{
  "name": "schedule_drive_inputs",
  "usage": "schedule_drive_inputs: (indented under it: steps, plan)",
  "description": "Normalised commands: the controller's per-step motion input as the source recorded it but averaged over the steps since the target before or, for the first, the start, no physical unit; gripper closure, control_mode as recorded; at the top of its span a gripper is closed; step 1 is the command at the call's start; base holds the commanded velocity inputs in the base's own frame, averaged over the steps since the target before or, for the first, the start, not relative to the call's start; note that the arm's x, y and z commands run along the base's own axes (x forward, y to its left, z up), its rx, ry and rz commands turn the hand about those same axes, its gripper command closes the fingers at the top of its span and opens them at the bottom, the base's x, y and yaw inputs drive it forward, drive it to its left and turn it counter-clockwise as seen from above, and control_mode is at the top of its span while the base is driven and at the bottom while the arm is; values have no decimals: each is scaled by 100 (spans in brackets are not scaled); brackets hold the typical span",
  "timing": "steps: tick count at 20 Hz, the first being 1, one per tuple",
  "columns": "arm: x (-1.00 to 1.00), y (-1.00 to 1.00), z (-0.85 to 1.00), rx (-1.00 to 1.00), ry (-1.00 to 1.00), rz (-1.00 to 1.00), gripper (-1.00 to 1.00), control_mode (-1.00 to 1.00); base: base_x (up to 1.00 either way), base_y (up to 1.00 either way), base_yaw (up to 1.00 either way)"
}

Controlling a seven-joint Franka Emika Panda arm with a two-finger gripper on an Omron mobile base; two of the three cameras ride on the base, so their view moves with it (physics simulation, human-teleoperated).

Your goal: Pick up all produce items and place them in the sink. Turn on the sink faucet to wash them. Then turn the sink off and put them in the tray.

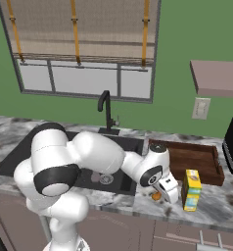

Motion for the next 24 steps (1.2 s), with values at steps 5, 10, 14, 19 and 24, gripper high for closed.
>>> schedule_drive_inputs:
  steps: [5, 10, 14, 19, 24]
  plan:
    - [0, 0, -22, 0, 0, 0, -100, -100, 0, 0, 0]
    - [1, 0, -14, 0, 0, 0, 100, -100, 0, 0, 0]
    - [0, 0, 0, 0, 0, 0, 100, -100, 0, 0, 0]
    - [-1, 21, 10, 0, -3, 0, 100, -100, 0, 0, 0]
    - [-4, 58, 42, -3, -6, 0, 100, -100, 0, 0, 0]
